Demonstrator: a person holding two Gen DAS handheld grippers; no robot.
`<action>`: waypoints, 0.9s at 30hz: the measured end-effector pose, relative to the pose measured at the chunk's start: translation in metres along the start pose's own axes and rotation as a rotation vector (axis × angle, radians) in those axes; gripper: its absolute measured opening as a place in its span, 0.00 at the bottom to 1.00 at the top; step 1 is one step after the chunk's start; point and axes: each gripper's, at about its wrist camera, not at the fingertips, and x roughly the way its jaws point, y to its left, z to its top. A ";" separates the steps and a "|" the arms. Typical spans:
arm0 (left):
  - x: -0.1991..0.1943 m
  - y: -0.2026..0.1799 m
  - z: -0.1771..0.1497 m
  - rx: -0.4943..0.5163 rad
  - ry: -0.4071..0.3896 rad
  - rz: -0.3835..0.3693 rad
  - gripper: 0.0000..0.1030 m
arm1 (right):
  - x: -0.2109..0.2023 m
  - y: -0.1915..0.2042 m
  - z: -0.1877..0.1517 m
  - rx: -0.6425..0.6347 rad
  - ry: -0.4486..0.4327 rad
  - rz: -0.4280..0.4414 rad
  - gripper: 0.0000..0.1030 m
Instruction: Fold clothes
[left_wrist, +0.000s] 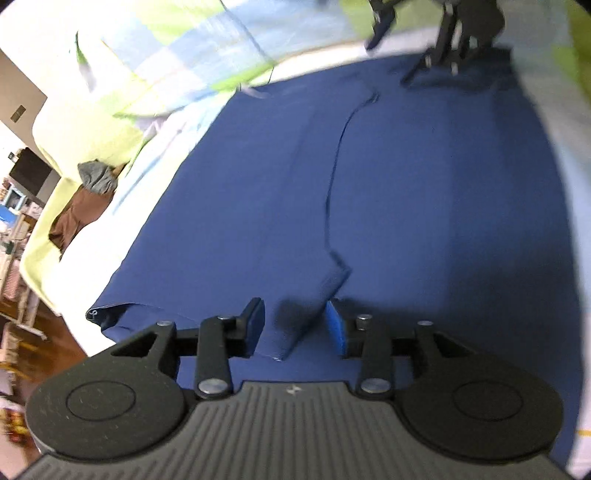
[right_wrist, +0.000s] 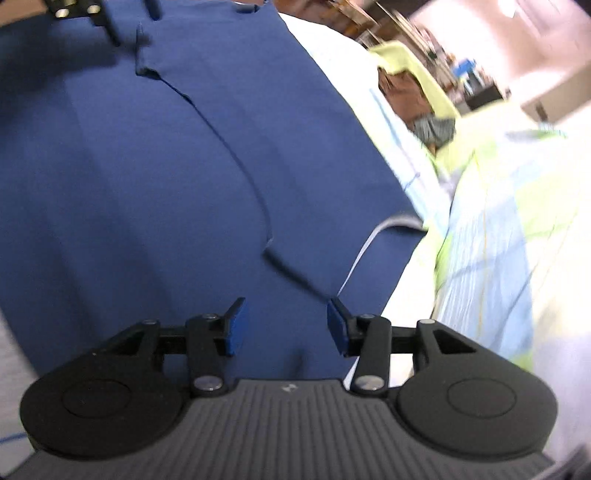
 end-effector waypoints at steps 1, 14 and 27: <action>0.002 -0.004 0.001 0.020 0.003 0.005 0.44 | 0.005 -0.001 0.000 -0.032 -0.005 -0.005 0.40; 0.017 -0.021 0.002 0.190 -0.034 -0.006 0.09 | 0.053 0.007 -0.003 -0.343 -0.093 -0.025 0.02; -0.049 -0.065 0.003 0.243 -0.065 -0.147 0.02 | -0.014 0.002 -0.018 -0.306 -0.085 0.036 0.01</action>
